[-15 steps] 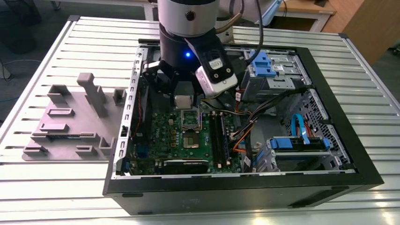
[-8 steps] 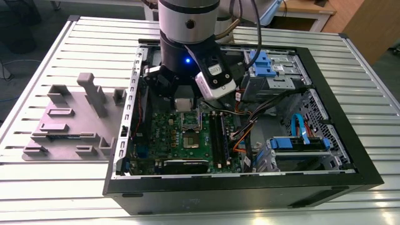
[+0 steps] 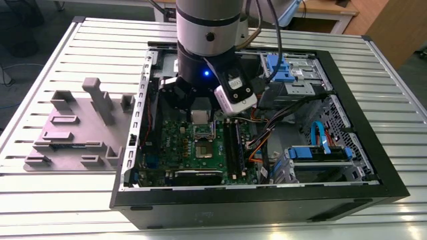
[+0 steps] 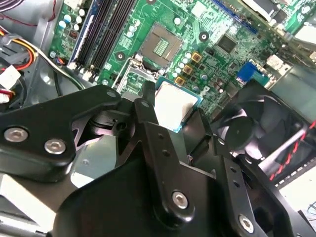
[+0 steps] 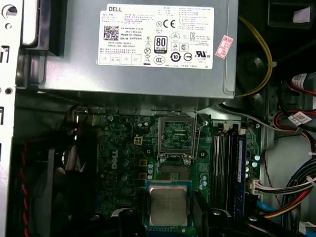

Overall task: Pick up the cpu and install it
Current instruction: 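Place the cpu into insertion slot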

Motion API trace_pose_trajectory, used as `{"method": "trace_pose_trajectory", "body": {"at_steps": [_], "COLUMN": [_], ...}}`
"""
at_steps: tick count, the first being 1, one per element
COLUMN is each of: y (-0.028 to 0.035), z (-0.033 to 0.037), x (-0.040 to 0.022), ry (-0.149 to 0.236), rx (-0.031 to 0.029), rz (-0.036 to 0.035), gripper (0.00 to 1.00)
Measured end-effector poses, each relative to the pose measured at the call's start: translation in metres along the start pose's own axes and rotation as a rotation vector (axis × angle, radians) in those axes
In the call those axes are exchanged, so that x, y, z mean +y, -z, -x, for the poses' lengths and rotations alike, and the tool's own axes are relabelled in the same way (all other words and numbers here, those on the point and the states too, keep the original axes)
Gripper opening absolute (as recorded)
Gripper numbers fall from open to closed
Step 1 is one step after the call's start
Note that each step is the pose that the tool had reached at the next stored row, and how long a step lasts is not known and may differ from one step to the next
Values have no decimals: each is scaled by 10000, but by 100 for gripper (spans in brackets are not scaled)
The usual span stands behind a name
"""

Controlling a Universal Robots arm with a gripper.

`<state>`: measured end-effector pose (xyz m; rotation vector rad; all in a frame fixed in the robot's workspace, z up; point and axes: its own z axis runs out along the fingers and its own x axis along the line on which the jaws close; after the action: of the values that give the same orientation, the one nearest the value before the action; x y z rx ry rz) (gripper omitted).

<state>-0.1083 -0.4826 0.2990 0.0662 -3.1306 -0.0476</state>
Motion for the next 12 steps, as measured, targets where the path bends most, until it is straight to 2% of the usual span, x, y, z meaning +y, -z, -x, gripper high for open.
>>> {"method": "trace_pose_trajectory", "body": {"at_steps": [12], "y": [-167], "z": [73], "x": [-111], "ry": [-145], "rx": [-6], "rz": [6], "gripper": [47]}}
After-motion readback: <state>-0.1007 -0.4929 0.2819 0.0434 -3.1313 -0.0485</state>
